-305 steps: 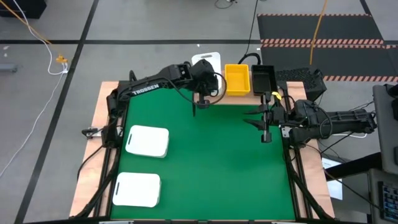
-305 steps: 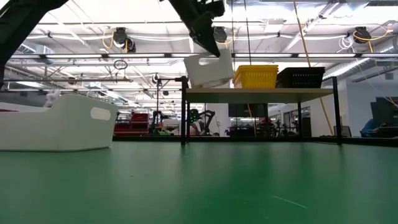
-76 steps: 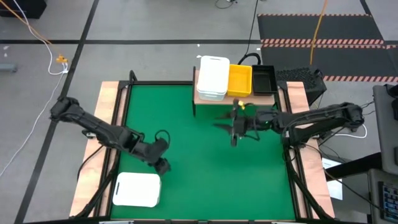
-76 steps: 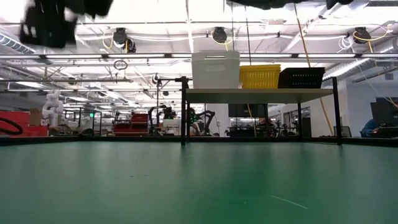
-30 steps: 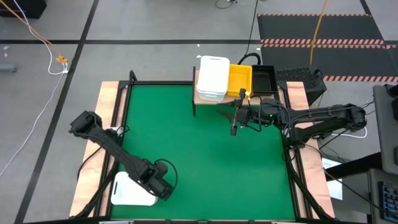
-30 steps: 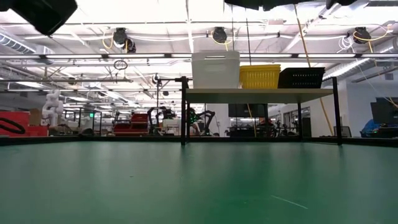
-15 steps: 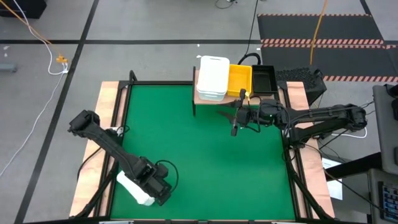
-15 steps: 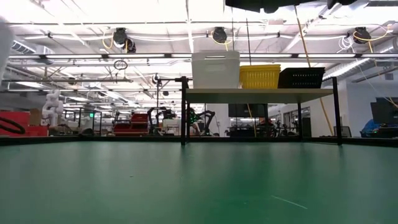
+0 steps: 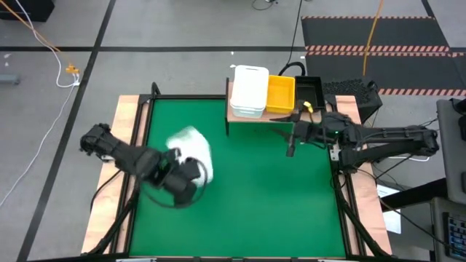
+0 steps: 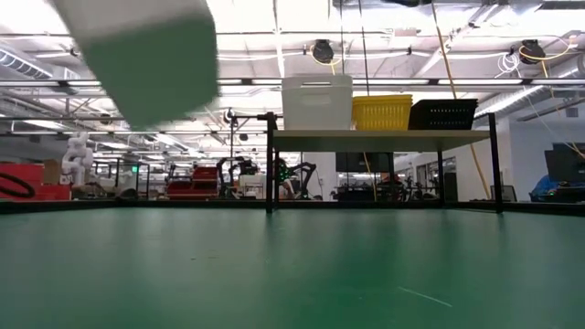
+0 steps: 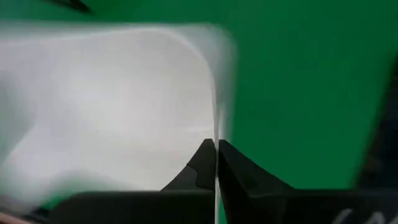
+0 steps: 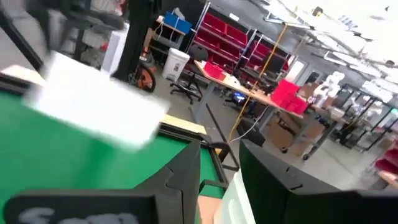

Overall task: Stack baskets on shelf by color
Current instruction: Stack the white bin into the stacked white bins on the shelf

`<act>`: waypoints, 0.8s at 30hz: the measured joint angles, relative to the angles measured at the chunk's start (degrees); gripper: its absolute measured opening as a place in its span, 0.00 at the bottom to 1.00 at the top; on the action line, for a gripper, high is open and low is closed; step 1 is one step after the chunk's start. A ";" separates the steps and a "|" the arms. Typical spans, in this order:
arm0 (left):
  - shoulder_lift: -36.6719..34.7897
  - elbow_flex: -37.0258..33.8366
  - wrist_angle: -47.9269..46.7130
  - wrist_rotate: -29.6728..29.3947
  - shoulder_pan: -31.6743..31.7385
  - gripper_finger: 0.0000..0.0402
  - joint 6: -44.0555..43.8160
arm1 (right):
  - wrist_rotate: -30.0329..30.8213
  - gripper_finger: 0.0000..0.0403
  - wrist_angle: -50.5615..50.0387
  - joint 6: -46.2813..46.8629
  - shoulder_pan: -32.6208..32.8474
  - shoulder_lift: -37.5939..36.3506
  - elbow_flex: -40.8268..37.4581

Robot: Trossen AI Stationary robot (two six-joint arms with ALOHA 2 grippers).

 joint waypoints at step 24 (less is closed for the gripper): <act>0.10 22.27 20.65 -16.08 39.09 0.00 80.11 | -0.31 0.26 -6.49 4.33 0.00 -3.56 -0.02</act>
